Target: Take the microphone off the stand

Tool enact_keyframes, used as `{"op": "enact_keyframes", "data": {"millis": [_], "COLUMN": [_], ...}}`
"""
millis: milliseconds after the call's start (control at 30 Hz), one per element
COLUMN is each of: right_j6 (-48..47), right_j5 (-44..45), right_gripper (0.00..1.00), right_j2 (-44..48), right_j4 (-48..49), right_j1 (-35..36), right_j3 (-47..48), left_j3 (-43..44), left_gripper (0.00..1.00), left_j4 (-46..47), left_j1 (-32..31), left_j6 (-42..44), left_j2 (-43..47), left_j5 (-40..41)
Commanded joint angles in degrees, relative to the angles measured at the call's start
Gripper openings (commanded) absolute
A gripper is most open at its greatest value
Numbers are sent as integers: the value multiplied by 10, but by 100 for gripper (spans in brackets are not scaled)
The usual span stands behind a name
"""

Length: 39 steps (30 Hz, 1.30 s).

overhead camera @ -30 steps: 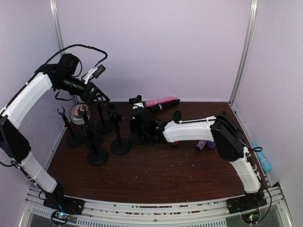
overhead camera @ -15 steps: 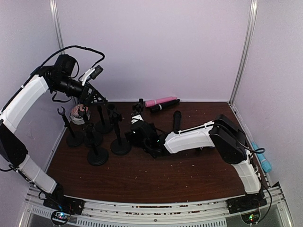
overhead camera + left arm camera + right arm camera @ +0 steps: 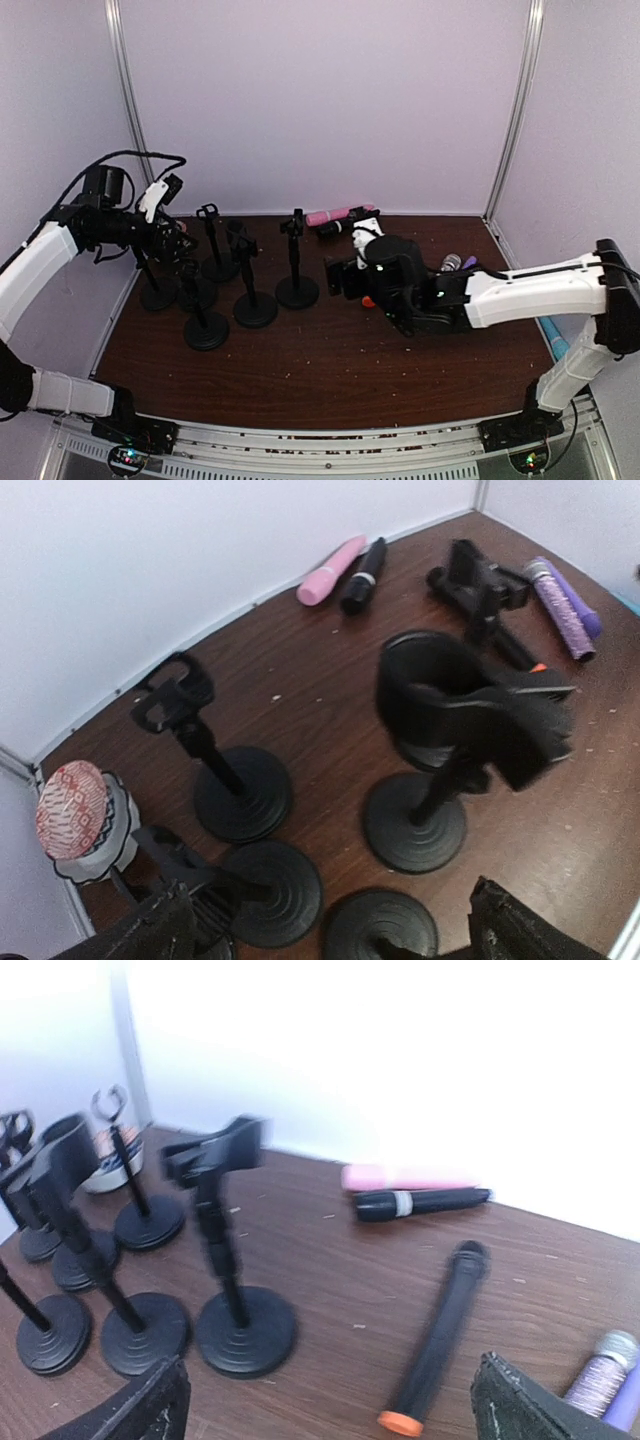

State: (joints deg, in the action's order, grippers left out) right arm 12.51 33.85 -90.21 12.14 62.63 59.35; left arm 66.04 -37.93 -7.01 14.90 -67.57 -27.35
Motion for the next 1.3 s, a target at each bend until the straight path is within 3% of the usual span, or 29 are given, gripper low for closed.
{"op": "enact_keyframes", "data": {"millis": [0,200,400,467,533,700,867,933,1100,1200,1267], "right_j6": [40,59,-25,-23,-35,-82,-91,-97,-97,-112,-125], "right_j5": [89,175,227,216,213,202,118,94,21,-80,-127], "right_gripper": [100,100,100,100,100,100,100,100,100,100,100], "right_j2": [133,294,367,374,372,331,282,247,171,159,115], "right_j4": [-51,-54,81,94,127,268,411,450,538,515,579], "right_j1": [-48,-163,-273,-310,-342,-410,-473,-488,-513,-524,-538], "right_j3": [-84,-201,-339,-359,-379,-438,-473,-475,-483,-474,-478], "left_j3": [-109,-233,-299,-314,-357,-421,-490,-486,-487,-484,-482], "left_gripper": [98,98,98,98,98,98,98,98,98,98,98], "left_j4": [249,488,608,623,697,825,1007,971,989,983,975], "left_j1": [11,16,52,59,73,94,112,115,115,115,116], "left_j6": [-35,-49,-70,-63,-62,-87,-106,-96,-102,-103,-103], "left_j2": [3,-30,-72,-81,-88,-102,-144,-133,-140,-139,-137], "left_j5": [114,223,218,227,223,222,196,178,183,186,188]}}
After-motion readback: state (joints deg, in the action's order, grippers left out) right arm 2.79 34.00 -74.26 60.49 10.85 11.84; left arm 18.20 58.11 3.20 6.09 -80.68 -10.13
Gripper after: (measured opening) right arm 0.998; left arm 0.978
